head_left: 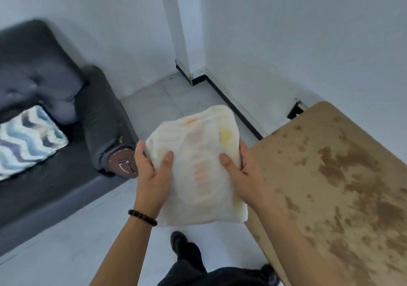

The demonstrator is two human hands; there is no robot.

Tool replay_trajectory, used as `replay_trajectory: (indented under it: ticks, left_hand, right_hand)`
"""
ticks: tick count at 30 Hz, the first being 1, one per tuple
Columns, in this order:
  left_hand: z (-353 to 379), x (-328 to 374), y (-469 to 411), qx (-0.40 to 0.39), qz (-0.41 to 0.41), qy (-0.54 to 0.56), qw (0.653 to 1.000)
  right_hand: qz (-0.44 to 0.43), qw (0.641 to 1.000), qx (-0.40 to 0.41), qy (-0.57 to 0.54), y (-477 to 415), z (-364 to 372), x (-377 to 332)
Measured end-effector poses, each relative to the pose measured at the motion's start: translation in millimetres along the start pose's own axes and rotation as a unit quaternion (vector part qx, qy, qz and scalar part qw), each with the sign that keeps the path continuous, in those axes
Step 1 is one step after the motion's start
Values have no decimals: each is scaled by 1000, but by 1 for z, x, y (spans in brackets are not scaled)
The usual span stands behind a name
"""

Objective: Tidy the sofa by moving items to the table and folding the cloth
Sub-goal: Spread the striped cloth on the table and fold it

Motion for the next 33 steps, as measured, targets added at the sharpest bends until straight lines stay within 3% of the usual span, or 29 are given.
replay_trajectory:
  ticks: [6, 11, 22, 33]
  left_hand:
    - [-173, 20, -76, 30, 57, 27, 998]
    - [-264, 36, -134, 90, 62, 25, 994]
    - [-339, 39, -348, 142, 22, -23, 989]
    - [-410, 35, -610, 152, -116, -54, 980]
  right_hand:
    - [-38, 997, -70, 1, -75, 178, -66]
    - [-70, 991, -116, -1, -122, 282, -109]
    - [-10, 984, -175, 22, -298, 446, -80]
    - [87, 967, -233, 63, -516, 633, -26]
Point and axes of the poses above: each hand's wrist, its own y-axis away from the middle knuckle, its own z-axis out of the palm, x = y × z, the point moved 4 cm from there along -y, towards the middle knuckle, and after that the axes turned 11 degrees about -z, right-handed, at the moved point
